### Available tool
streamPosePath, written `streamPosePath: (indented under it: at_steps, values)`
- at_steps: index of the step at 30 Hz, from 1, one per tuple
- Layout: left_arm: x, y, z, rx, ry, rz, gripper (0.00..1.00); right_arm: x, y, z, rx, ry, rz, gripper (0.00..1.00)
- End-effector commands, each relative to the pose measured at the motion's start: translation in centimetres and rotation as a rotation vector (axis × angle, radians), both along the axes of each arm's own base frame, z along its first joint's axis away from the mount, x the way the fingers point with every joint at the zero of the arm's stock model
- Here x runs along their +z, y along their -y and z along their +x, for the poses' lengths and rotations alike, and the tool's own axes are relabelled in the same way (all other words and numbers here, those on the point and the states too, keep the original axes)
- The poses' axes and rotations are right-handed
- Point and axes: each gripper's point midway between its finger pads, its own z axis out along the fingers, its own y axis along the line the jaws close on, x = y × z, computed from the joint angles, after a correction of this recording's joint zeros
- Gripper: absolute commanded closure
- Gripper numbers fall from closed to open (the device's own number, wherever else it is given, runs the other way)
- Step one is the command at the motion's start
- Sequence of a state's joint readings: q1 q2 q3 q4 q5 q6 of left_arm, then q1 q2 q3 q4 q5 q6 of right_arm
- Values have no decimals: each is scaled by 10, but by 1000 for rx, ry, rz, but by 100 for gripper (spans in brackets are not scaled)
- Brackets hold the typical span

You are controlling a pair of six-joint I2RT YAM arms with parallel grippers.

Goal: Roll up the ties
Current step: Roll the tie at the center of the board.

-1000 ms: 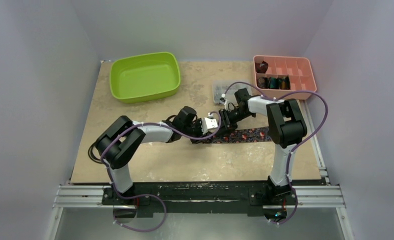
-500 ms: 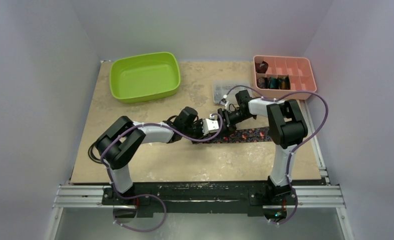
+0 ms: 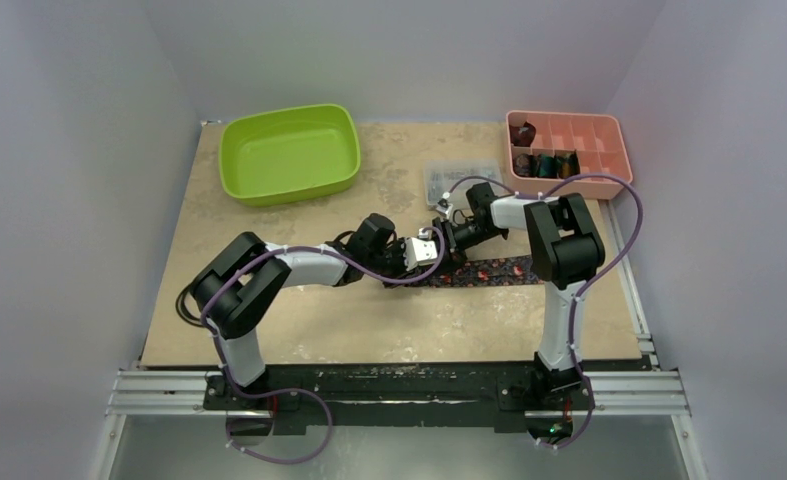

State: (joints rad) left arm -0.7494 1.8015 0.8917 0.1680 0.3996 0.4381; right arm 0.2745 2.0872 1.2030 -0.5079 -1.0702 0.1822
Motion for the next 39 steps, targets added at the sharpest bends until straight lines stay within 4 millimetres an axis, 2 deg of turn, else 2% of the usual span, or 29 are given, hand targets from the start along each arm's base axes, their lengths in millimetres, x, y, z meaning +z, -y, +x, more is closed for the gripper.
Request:
streamPosePath:
  at_steps: [1,4,8,12,20,22,27,31,33,35,36,39]
  values:
    - [-30,-22,-14,12,-59,120,81,33,-2,3,25,79,43,55]
    - [-30,-22,-14,12,-62,118,81,37,3,6,10,117,6,56]
    - [-30,-22,-14,10,-63,119,81,31,1,4,-5,91,-2,55]
    - [-31,-23,-15,8,-69,122,81,18,-4,1,8,74,-12,52]
    - [-30,-22,-14,13,-69,119,80,-8,0,-1,20,68,-72,47]
    - [-30,-23,-14,13,-71,121,80,-12,1,-3,24,63,-78,53]
    - [-29,-24,-13,25,-89,107,80,-19,2,0,43,88,-87,81]
    - [-26,-21,-16,15,-121,80,78,-23,6,1,58,116,-106,100]
    - [-24,-18,-18,6,-131,64,78,-23,6,0,65,121,-105,97]
    - [-23,-16,-18,7,-136,54,78,-17,7,-1,63,98,-74,74]
    - [-23,-16,-18,10,-137,54,77,-12,7,-2,56,88,-54,66]
    - [-26,-17,-17,17,-137,60,77,4,5,-6,48,88,-1,61]
